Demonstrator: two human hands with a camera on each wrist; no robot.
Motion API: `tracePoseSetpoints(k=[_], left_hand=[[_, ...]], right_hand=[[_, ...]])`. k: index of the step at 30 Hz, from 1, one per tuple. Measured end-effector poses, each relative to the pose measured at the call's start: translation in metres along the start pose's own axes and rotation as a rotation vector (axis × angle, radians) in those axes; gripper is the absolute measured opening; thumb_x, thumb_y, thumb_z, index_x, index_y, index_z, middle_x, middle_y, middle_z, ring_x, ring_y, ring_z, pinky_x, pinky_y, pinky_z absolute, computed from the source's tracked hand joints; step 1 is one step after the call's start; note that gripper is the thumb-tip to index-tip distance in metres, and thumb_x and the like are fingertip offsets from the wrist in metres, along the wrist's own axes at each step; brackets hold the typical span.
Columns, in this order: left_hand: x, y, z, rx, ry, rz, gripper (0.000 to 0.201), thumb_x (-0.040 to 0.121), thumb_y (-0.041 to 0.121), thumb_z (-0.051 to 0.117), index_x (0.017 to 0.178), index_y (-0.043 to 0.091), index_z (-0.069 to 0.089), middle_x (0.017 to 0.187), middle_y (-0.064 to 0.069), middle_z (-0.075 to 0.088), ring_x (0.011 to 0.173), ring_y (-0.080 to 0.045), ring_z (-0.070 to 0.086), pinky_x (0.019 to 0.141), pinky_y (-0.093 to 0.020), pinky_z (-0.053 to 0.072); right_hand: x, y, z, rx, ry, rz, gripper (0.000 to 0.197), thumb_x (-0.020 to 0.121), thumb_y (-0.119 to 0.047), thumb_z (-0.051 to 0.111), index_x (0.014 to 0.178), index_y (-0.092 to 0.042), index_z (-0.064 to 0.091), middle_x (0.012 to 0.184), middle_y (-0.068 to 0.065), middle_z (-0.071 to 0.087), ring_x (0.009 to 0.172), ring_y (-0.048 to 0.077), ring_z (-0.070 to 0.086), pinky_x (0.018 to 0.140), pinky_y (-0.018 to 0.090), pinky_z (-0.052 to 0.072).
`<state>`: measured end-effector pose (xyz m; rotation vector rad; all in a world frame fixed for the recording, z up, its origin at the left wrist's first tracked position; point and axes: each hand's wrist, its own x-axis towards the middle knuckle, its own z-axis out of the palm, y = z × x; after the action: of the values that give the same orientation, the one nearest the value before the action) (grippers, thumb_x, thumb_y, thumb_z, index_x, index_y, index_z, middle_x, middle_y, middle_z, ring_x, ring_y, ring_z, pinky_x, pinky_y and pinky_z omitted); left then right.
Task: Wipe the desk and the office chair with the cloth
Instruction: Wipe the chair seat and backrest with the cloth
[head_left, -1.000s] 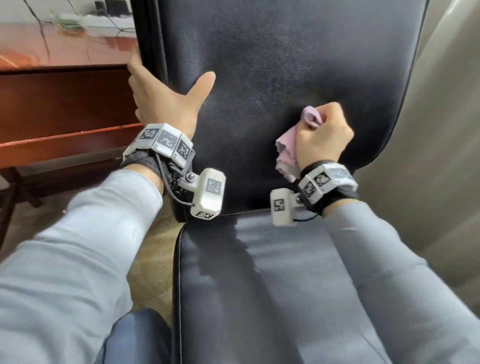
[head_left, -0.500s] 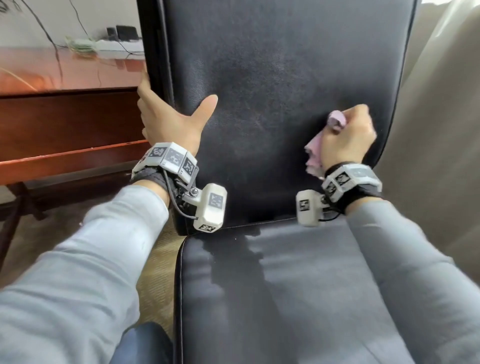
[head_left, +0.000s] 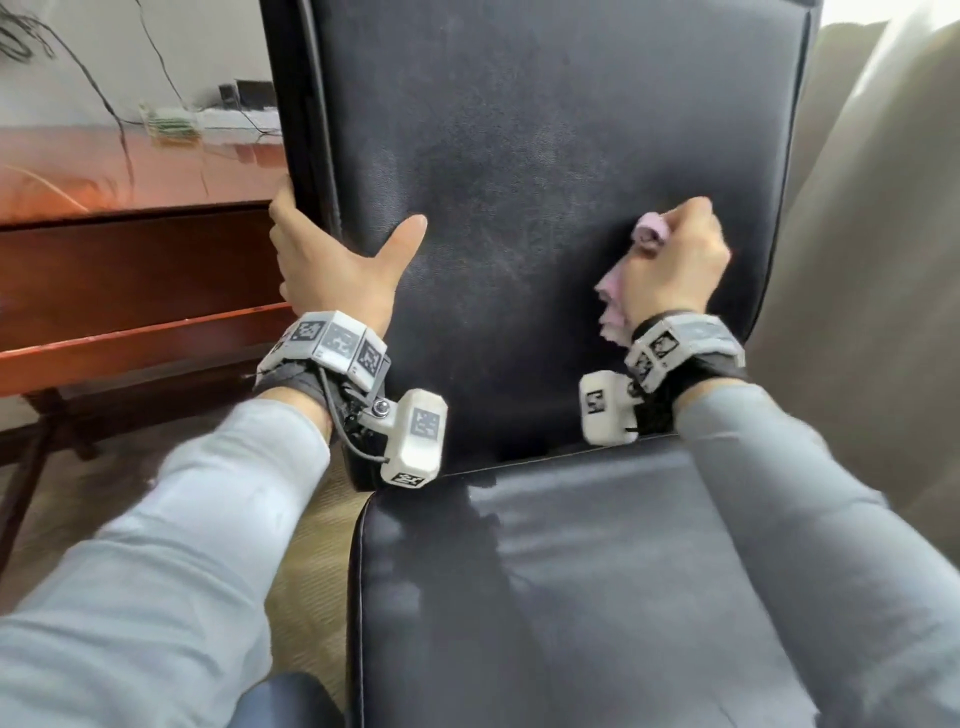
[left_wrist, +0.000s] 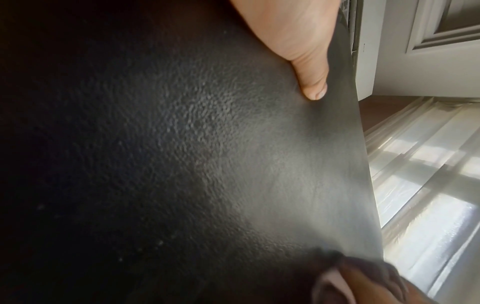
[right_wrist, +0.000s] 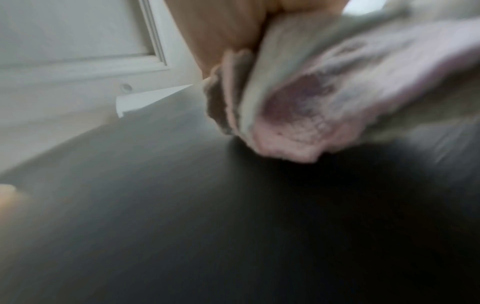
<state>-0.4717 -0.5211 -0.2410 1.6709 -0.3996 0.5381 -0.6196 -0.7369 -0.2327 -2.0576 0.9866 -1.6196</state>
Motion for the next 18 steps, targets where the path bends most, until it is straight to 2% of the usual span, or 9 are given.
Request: tracePoseSetpoints(k=[2,3,5,7,8,9,11,14,18], left_hand=[[0.000,0.000,0.000,0.004,-0.005,-0.004,0.114,0.060,0.072,0.076,0.147,0.016,0.030,0.139,-0.003,0.045,0.129,-0.026,0.048,0.108,-0.051,0.038],[0.000,0.000,0.000,0.005,-0.002,-0.007,0.113,0.060,0.072,0.076,0.147,0.016,0.030,0.139,-0.002,0.045,0.129,-0.026,0.048,0.108,-0.051,0.038],[0.000,-0.001,-0.002,0.008,0.006,-0.004,0.112,0.060,0.071,0.076,0.146,0.016,0.031,0.138,-0.002,0.046,0.128,-0.025,0.049,0.107,-0.051,0.039],[0.000,0.000,-0.003,0.007,-0.008,0.002,0.111,0.061,0.070,0.076,0.146,0.016,0.030,0.139,-0.002,0.045,0.128,-0.025,0.048,0.108,-0.049,0.038],[0.000,0.000,-0.003,0.007,-0.020,0.000,0.111,0.061,0.070,0.077,0.146,0.016,0.030,0.140,-0.002,0.044,0.129,-0.026,0.048,0.109,-0.048,0.037],[0.000,0.001,-0.002,0.008,-0.030,-0.003,0.111,0.062,0.069,0.077,0.147,0.016,0.029,0.141,-0.001,0.043,0.129,-0.026,0.047,0.110,-0.048,0.036],[0.000,0.001,-0.003,0.011,-0.033,0.000,0.111,0.062,0.069,0.077,0.147,0.017,0.028,0.142,-0.001,0.043,0.130,-0.027,0.047,0.110,-0.049,0.036],[-0.002,0.002,-0.002,0.010,-0.022,0.000,0.110,0.062,0.068,0.077,0.147,0.017,0.029,0.142,-0.001,0.043,0.130,-0.026,0.047,0.111,-0.049,0.035],[-0.006,0.004,-0.001,0.002,-0.021,-0.005,0.109,0.063,0.067,0.077,0.147,0.016,0.029,0.142,-0.002,0.043,0.131,-0.026,0.046,0.111,-0.046,0.035]], right_hand=[[-0.046,-0.032,0.017,0.136,-0.115,-0.082,0.016,0.072,0.002,0.044,0.082,-0.007,0.051,0.086,0.003,0.055,0.069,0.013,0.053,0.063,0.020,0.041],[-0.077,-0.054,0.026,0.222,-0.239,-0.156,0.018,0.069,0.005,0.045,0.080,-0.009,0.049,0.084,0.001,0.052,0.066,0.009,0.051,0.058,0.024,0.045],[-0.130,-0.082,0.037,0.275,-0.403,-0.352,0.022,0.064,0.008,0.051,0.080,-0.006,0.049,0.086,0.006,0.052,0.068,0.022,0.052,0.054,0.036,0.048],[-0.129,-0.076,0.039,0.296,-0.512,-0.395,0.020,0.064,0.005,0.050,0.079,-0.008,0.050,0.085,0.005,0.052,0.065,0.029,0.053,0.049,0.033,0.045],[-0.112,-0.064,0.032,0.289,-0.537,-0.327,0.016,0.066,-0.001,0.047,0.077,-0.012,0.050,0.082,0.003,0.051,0.063,0.028,0.052,0.048,0.029,0.043],[-0.094,-0.043,0.025,0.209,-0.486,-0.290,0.012,0.069,-0.007,0.045,0.076,-0.014,0.050,0.079,0.001,0.051,0.062,0.025,0.051,0.051,0.027,0.041],[-0.057,0.009,0.010,0.007,-0.239,-0.252,0.010,0.071,-0.009,0.046,0.079,-0.010,0.052,0.081,0.006,0.054,0.069,0.027,0.051,0.062,0.027,0.037],[-0.022,0.081,-0.013,-0.030,-0.022,0.075,0.016,0.076,-0.008,0.045,0.088,-0.003,0.053,0.091,0.016,0.059,0.083,0.037,0.056,0.071,0.024,0.030],[-0.046,0.070,-0.004,0.044,0.059,0.302,0.018,0.076,-0.004,0.046,0.093,-0.003,0.052,0.098,0.016,0.058,0.088,0.033,0.055,0.071,0.021,0.029]])
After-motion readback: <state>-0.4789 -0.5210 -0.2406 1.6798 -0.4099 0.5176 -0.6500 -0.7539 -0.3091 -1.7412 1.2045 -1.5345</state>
